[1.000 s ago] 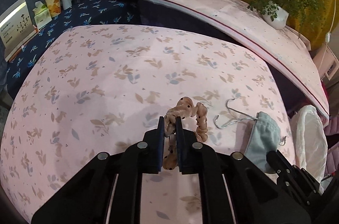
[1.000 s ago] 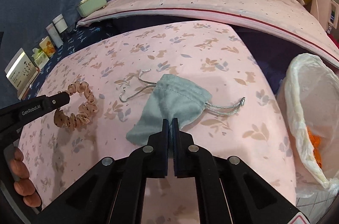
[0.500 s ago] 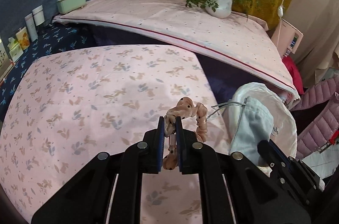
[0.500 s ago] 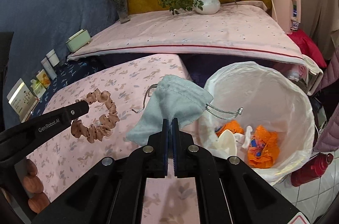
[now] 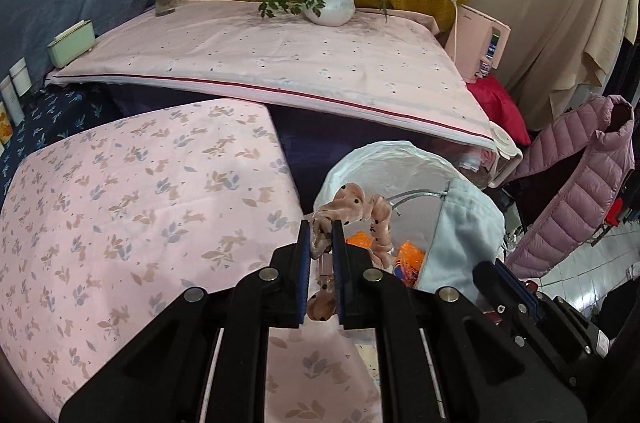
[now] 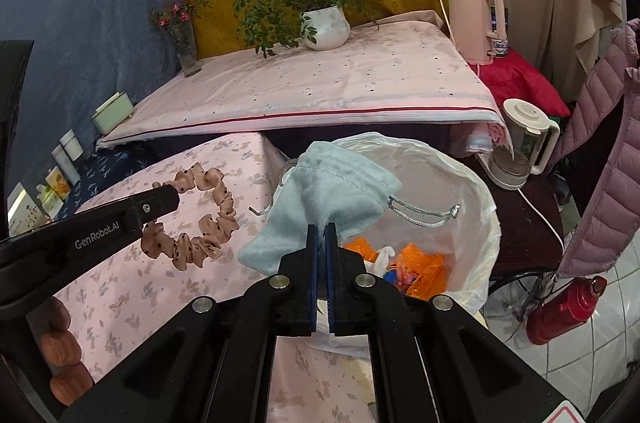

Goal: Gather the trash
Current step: 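Carry the pouch and scrunchie over the bin and open both grippers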

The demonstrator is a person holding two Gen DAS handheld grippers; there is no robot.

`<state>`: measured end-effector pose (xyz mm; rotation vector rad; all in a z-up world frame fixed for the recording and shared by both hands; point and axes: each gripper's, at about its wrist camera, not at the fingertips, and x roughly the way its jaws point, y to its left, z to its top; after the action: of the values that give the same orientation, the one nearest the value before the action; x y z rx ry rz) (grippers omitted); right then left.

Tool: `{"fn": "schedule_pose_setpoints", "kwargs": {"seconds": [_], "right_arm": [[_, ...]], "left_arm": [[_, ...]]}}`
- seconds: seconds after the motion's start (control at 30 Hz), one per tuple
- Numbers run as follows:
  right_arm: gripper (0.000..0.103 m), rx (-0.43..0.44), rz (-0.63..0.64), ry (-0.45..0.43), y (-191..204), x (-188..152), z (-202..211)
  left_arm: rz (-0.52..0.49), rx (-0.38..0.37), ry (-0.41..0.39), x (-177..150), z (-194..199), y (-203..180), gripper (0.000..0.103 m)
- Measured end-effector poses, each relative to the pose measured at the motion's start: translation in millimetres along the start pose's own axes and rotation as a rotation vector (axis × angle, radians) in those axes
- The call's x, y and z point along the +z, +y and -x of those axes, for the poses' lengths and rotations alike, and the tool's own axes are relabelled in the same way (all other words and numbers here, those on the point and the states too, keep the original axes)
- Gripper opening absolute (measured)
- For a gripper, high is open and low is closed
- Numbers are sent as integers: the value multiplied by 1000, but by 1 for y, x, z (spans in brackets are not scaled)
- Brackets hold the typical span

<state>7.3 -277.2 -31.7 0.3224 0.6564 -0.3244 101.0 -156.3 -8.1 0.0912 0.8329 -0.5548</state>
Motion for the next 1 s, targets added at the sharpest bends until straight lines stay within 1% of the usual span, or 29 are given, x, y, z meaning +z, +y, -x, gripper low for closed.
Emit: {"fn": "schedule_pose_setpoints", "kwargs": {"seconds": [0.27, 0.37, 0.5, 0.53, 0.63, 0.67, 0.73, 0.87, 1.0], "right_arm": [[4, -33, -48, -15, -37, 2, 5], [4, -39, -60, -16, -48, 2, 7], [4, -48, -66, -13, -58, 3, 6], [4, -48, -68, -12, -60, 4, 6], [4, -48, -72, -14, -64, 7, 3], [4, -47, -73, -14, -64, 9, 3], [4, -45, -71, -15, -65, 10, 1], [4, -41, -66, -13, -66, 13, -3], [4, -39, -49, -11, -62, 17, -7]], "left_arm": [[-56, -42, 27, 4, -20, -39, 10], [-63, -63, 35, 5, -26, -48, 11], [-83, -68, 37, 6, -33, -60, 13], [-90, -65, 37, 6, -35, -63, 14], [-88, -56, 37, 7, -38, -65, 27], [-86, -56, 34, 7, -39, -65, 30], [-86, -58, 30, 7, -39, -65, 31], [-87, -40, 21, 9, -39, -64, 36], [-85, -23, 10, 9, -37, -59, 37]]}}
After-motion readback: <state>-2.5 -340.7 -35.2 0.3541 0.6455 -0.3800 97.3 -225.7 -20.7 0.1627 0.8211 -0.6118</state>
